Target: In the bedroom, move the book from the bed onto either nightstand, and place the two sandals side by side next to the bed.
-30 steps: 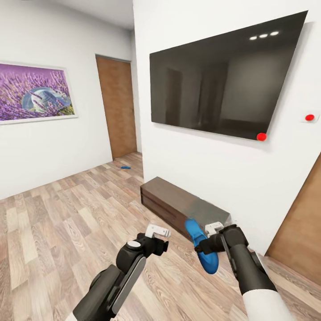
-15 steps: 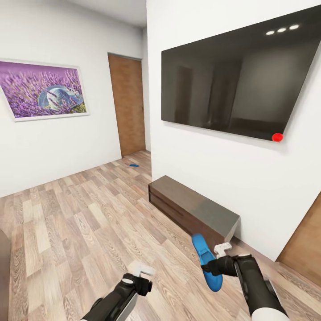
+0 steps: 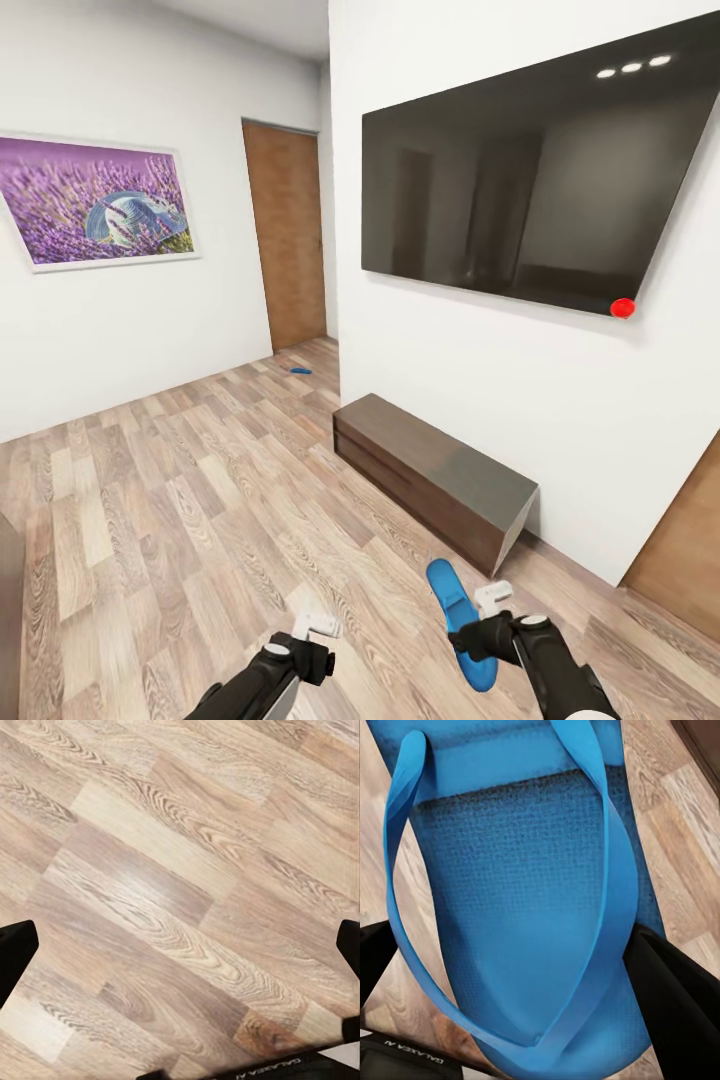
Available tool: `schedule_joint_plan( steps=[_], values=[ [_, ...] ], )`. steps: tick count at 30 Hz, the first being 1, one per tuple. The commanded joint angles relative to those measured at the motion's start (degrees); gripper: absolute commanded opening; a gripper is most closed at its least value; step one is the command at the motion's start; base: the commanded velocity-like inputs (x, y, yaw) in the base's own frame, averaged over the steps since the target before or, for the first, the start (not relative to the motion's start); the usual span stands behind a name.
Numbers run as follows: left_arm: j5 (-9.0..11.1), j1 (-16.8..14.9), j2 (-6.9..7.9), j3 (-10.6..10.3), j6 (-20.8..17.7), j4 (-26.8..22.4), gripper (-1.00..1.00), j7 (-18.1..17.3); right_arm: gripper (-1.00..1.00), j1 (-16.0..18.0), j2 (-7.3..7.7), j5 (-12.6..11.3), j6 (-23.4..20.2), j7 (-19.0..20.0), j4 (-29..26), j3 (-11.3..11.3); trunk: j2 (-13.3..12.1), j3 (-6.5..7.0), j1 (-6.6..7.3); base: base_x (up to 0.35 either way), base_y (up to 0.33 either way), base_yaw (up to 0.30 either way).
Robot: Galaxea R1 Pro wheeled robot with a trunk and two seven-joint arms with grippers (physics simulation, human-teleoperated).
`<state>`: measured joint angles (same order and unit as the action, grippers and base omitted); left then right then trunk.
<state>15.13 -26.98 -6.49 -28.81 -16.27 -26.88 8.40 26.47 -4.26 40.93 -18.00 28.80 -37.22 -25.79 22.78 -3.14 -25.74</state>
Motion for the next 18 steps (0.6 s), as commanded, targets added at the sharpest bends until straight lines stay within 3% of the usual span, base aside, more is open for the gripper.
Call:
schedule_joint_plan(
  steps=[1, 7, 12, 18],
  values=[
    [0.6, 0.0, 0.06, -0.5, 0.2, -0.1, 1.0, 0.5, -1.0, 0.1, -0.1, 0.4, 0.1, 0.3, 0.4, -0.4, 0.1, -0.14, -0.04, 0.0, 0.0, 0.0],
    [0.6, 0.1, 0.21, -0.5, 4.0, 0.2, 1.0, 0.4, -1.0, 0.1, -0.13, 0.4, 1.6, -0.5, 2.7, -0.5, 0.1, -0.14, -0.04, 0.037, 0.0, 0.0],
    [0.6, 0.2, 0.3, -0.5, 5.5, 1.2, 1.0, 0.3, -1.0, 0.1, -0.19, 0.3, 3.5, -0.8, 3.7, -0.6, 0.1, -0.14, -0.04, 0.2, 0.0, 0.012],
    [0.7, 0.2, 0.3, -0.5, 7.0, 2.3, 1.0, 0.2, -1.0, 0.1, -0.27, 0.3, 4.5, -2.7, 5.4, -0.4, 0.1, -0.18, -0.04, 0.173, 0.0, 0.143]
  ],
)
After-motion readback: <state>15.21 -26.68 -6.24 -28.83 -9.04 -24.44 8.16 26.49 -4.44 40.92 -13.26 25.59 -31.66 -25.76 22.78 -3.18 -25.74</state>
